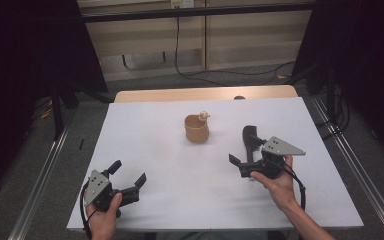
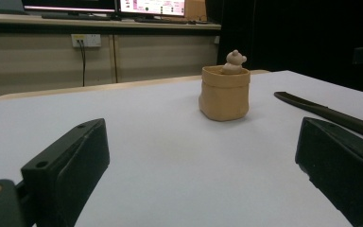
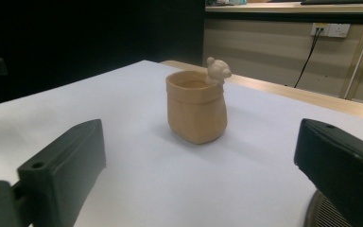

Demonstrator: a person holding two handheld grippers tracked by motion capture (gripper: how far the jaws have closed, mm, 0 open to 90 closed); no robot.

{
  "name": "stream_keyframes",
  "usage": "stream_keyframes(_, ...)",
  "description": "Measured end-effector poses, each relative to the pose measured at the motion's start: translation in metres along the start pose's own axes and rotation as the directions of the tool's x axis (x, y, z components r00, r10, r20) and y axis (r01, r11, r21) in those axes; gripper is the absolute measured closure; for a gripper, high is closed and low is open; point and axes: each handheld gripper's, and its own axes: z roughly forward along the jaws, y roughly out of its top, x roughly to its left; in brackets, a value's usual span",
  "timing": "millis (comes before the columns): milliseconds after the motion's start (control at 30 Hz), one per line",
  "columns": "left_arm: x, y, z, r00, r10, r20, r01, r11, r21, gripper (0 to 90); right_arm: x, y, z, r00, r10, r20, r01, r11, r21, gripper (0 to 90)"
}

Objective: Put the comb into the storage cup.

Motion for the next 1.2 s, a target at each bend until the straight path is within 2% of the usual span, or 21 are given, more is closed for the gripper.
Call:
stream_keyframes(100,-0.001,0.001,-0.001,1.0,0.0,0.003,0.0,1.0,-0.004,3.7,0.002,0.0,0.001,0.9999,-0.01,-0.01,0.01,1.0,0.012,3.7)
stream_keyframes(167,-0.002,0.001,-0.001,0.9999,0.009,0.007,-0.009,0.9999,-0.006,3.5,0.002,-0.001,0.002,0.9994,0.005,-0.035,-0.004,1.0,0.017,9.3)
stream_keyframes(233,-0.002,0.001,-0.001,0.9999,0.011,0.008,-0.011,0.9999,-0.005,3.5,0.002,-0.002,0.002,0.9992,0.004,-0.039,-0.003,1.0,0.024,13.5)
stream_keyframes(300,-0.002,0.001,0.0,0.9999,0.013,0.007,-0.013,0.9999,-0.004,3.5,0.002,-0.001,0.002,0.9988,-0.016,-0.046,0.017,1.0,0.026,25.0)
stream_keyframes(367,-0.003,0.001,0.001,0.9999,0.01,0.01,-0.01,0.9999,-0.005,3.5,0.002,-0.001,0.002,0.9988,-0.028,-0.039,0.03,0.999,0.031,27.4)
stream_keyframes(500,-0.004,0.001,0.001,0.9995,0.028,0.015,-0.028,0.9996,0.004,3.5,0.002,0.001,0.003,0.9978,-0.023,-0.063,0.026,0.999,0.046,41.9)
stream_keyframes(600,-0.006,0.001,0.002,0.9995,0.026,0.02,-0.026,0.9997,-0.001,3.5,0.001,0.001,0.004,0.9961,-0.007,-0.088,0.013,0.998,0.061,53.2)
stream_keyframes(667,-0.007,0.001,0.003,0.9993,0.029,0.022,-0.029,0.9996,0.0,3.5,0.0,0.002,0.005,0.9927,-0.004,-0.12,0.015,0.996,0.089,67.0)
stream_keyframes(800,-0.008,0.0,0.004,0.9992,0.033,0.023,-0.033,0.9994,0.006,3.5,0.001,0.002,0.007,0.9908,-0.003,-0.136,0.016,0.995,0.095,76.0)
stream_keyframes(833,-0.009,-0.001,0.005,0.9984,0.048,0.029,-0.048,0.9986,0.023,3.5,0.001,0.002,0.007,0.9904,0.011,-0.138,0.002,0.996,0.095,78.8)
stream_keyframes(900,-0.01,0.0,0.006,0.9978,0.057,0.034,-0.058,0.9981,0.023,3.5,0.001,0.002,0.007,0.9897,0.016,-0.142,-0.001,0.995,0.103,86.6)
stream_keyframes(967,-0.011,0.0,0.007,0.9976,0.058,0.036,-0.059,0.998,0.02,3.5,0.0,0.002,0.007,0.9891,0.018,-0.146,-0.002,0.994,0.108,90.0)
stream_keyframes(1067,-0.012,0.0,0.007,0.9978,0.056,0.037,-0.056,0.9983,0.018,3.5,0.0,0.001,0.007,0.9896,0.029,-0.141,-0.01,0.991,0.136,90.0)
stream_keyframes(1200,-0.011,0.0,0.006,0.9976,0.061,0.034,-0.061,0.998,0.017,3.5,-0.001,-0.001,0.009,0.9903,0.052,-0.128,-0.028,0.982,0.187,90.0)
